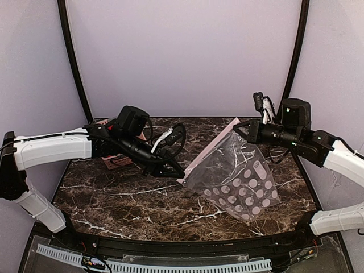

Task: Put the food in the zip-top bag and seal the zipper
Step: Unzip the zipper of the food storage bag, then open the zipper food storage bag at the center of the board.

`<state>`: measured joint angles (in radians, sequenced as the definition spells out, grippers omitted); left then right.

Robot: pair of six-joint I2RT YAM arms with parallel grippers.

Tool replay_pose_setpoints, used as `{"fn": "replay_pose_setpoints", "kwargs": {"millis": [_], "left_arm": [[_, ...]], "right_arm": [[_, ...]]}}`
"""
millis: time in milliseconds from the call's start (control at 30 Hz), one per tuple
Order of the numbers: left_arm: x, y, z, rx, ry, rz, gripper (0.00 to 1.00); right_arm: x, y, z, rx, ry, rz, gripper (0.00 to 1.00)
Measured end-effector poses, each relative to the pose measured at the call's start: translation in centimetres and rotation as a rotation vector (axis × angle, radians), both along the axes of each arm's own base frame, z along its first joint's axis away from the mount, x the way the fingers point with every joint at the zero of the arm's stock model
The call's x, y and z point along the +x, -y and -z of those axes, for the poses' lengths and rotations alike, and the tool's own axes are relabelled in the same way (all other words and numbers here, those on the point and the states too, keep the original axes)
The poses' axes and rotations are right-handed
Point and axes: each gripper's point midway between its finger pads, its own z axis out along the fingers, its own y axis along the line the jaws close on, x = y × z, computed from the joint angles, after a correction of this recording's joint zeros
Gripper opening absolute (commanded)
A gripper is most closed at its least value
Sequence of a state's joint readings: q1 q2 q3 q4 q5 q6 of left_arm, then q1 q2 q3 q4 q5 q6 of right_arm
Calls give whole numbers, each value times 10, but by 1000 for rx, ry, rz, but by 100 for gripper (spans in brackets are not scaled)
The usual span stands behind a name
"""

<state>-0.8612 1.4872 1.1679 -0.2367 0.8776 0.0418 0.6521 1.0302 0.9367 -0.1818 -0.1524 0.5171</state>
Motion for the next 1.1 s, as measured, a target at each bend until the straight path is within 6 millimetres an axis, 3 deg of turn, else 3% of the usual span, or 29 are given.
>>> {"fn": "replay_pose_setpoints", "kwargs": {"millis": [167,233,300,333,433,567,667,867,967,1100], "left_arm": [[0,0,0,0,0,0,1],[0,0,0,0,-1,1,6],[-1,0,0,-1,-6,6,25],[-2,0,-1,-3,-11,11,41],[-5,0,-3,-7,-35,18,67],[-3,1,-10,-17,-61,-8,82],[1,0,-27,-48,-56,-63,82],[8,-4,-82,-183,-32,-170,65],[6,2,-87,-198,-50,-185,60],[-9,17,-73,-160,-87,-157,58]], "right_arm": [[-2,1,-3,4,7,-1,0],[-2,0,-4,4,16,-11,0],[-5,-3,-9,8,40,-45,0],[-8,-7,-13,18,58,-81,0],[-23,-21,-31,55,140,-223,0],[-52,-37,-47,82,230,-435,0],[-74,-44,-59,92,273,-578,0],[-110,-47,-72,132,323,-789,0],[-121,-48,-71,152,316,-863,0],[-132,-49,-66,180,309,-941,0]]}}
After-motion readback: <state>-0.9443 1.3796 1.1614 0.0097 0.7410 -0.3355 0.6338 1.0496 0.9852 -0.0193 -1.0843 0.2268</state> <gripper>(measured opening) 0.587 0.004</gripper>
